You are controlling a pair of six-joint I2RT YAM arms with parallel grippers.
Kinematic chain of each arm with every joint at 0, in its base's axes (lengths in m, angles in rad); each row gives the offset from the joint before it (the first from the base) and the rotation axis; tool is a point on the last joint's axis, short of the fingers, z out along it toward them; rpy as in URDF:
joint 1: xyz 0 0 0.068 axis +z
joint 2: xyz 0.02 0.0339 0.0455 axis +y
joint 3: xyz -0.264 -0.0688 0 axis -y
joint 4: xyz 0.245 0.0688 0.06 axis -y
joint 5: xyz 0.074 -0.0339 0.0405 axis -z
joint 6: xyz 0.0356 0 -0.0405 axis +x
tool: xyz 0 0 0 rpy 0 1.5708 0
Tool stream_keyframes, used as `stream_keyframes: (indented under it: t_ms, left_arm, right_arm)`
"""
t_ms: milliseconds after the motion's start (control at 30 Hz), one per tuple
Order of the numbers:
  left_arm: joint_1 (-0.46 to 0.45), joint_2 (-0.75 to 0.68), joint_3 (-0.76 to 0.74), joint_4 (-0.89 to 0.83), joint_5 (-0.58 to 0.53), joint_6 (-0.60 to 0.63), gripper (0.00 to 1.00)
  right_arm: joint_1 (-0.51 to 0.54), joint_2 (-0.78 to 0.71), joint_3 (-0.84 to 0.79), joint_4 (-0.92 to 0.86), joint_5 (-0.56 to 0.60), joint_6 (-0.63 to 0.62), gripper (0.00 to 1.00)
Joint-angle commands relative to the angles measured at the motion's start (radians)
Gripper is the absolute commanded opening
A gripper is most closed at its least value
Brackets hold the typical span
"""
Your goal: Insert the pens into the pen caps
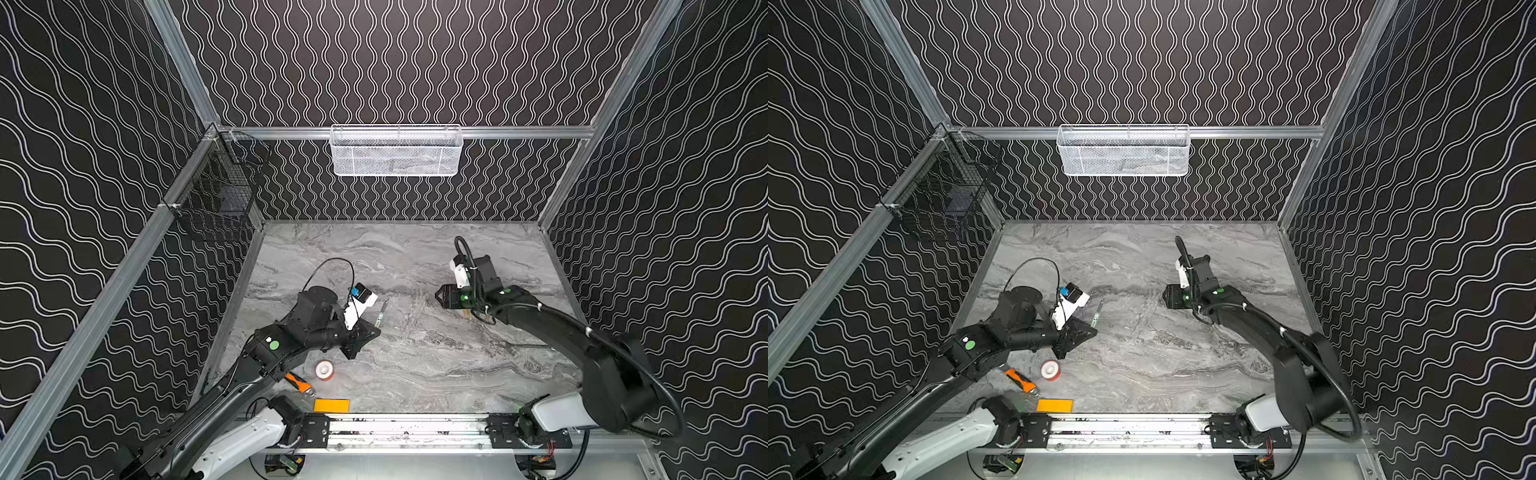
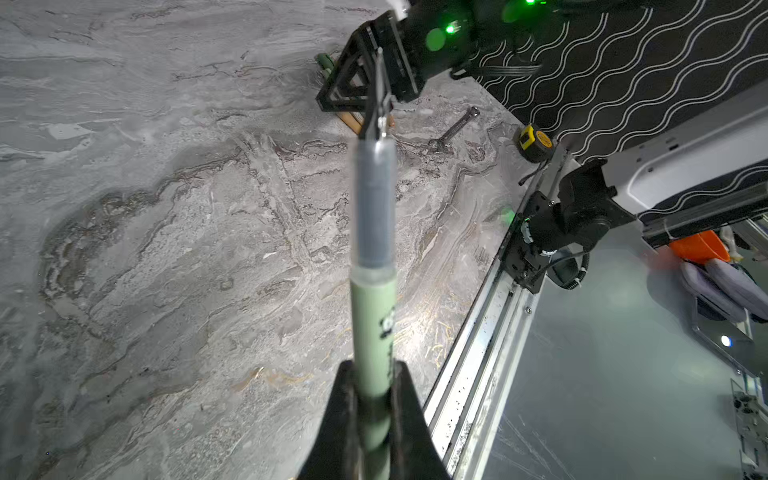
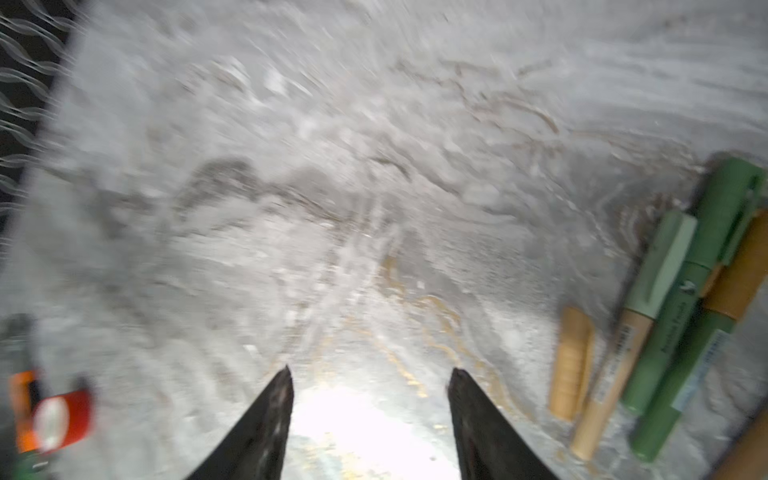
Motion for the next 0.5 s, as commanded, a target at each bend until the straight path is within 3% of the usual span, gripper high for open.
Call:
stream_keyframes:
  t_ms: [0, 200, 467]
  left_arm:
    - [0.002, 0.005, -0.001, 0.013, 0.035, 0.022, 0.00]
    - [0.002, 0.011, -0.004, 0.027, 0.042, 0.011, 0.00]
    - [0.002, 0.027, 0.001, 0.030, 0.040, 0.013, 0.00]
  right_arm:
    - [-0.039, 0.082, 0.048, -0.150, 0.116, -0.080, 0.60]
    - [-0.051, 0.193, 0.117, -0.200, 0.255, -0.108, 0.57]
    - [-0.054, 0.260, 0.145, -0.192, 0.293, -0.123, 0.54]
